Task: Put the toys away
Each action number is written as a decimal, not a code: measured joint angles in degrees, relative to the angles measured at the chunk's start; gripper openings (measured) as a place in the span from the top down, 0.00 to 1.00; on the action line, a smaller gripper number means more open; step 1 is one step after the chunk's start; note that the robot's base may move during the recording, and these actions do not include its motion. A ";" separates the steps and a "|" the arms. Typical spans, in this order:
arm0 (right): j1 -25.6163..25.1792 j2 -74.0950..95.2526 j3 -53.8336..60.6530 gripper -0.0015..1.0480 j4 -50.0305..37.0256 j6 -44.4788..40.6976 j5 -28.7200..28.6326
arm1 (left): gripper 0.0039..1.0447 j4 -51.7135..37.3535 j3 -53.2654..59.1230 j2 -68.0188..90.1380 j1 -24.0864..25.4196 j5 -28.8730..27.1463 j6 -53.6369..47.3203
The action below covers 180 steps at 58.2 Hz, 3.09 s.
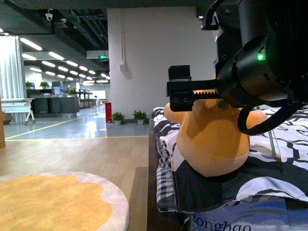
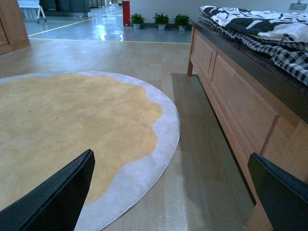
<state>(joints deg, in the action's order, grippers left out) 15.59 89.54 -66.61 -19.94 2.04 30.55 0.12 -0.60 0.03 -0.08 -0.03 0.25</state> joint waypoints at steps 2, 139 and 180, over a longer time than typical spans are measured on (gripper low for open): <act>-0.52 0.00 0.74 0.00 -1.01 -0.26 -0.02 | 0.05 0.00 0.00 0.00 0.00 0.00 0.00; -16.00 -75.10 47.10 0.82 18.64 14.27 -39.52 | 0.05 0.00 0.00 0.00 0.00 0.00 0.00; -9.79 -84.43 62.34 0.82 21.07 16.37 -30.32 | 0.05 0.00 0.00 0.00 0.00 0.00 0.00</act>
<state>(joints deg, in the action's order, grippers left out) 5.80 5.10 -4.27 1.13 18.41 0.23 0.12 -0.60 0.03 -0.08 -0.03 0.25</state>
